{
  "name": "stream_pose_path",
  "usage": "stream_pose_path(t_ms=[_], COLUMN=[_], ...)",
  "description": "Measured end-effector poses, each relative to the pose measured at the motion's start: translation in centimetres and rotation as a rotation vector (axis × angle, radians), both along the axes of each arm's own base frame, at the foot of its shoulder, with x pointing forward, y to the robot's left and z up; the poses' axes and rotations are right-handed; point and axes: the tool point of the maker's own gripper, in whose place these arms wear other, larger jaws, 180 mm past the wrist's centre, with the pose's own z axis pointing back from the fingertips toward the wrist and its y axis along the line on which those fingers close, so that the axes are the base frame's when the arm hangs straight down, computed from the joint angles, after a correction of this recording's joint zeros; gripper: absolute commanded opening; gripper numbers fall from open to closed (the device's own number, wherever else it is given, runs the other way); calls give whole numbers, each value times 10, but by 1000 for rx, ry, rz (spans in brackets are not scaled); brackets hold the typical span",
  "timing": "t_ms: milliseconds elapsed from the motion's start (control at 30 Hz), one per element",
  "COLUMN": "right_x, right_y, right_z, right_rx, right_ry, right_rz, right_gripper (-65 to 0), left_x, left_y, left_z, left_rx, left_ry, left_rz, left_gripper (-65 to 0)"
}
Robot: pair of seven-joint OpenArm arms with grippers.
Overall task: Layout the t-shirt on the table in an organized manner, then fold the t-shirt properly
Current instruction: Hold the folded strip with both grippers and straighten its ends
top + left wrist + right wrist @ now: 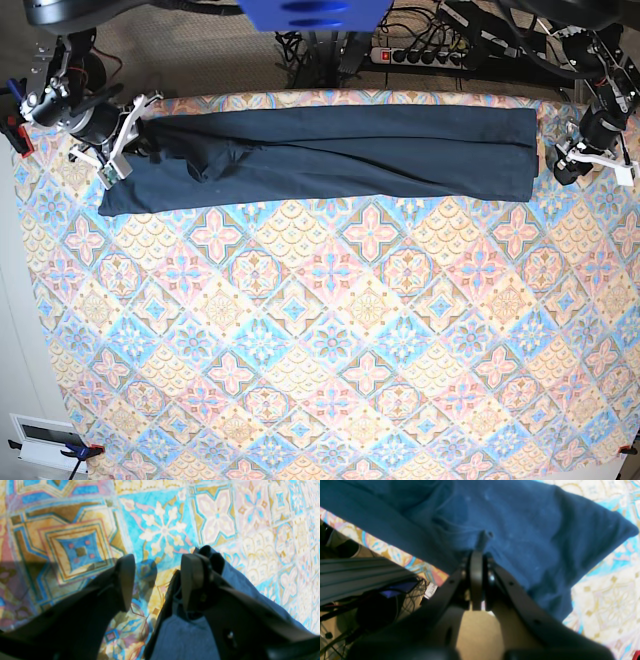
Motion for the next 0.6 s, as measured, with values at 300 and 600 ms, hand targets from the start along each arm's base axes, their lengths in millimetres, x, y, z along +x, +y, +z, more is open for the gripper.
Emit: stream_pose_path(t_ms=[300, 600], right_x=[5, 56], right_y=[-26, -27], right_z=[4, 32], right_rx=[-82, -90], right_ry=[-21, -161], right_rz=[-53, -59], right_gripper=[-380, -387], left_x=[-7, 1], left_y=[-6, -18], left_z=[-7, 6], left_rx=[-24, 23], left_ry=[61, 76], left_rz=[-32, -130], left_gripper=[-352, -351])
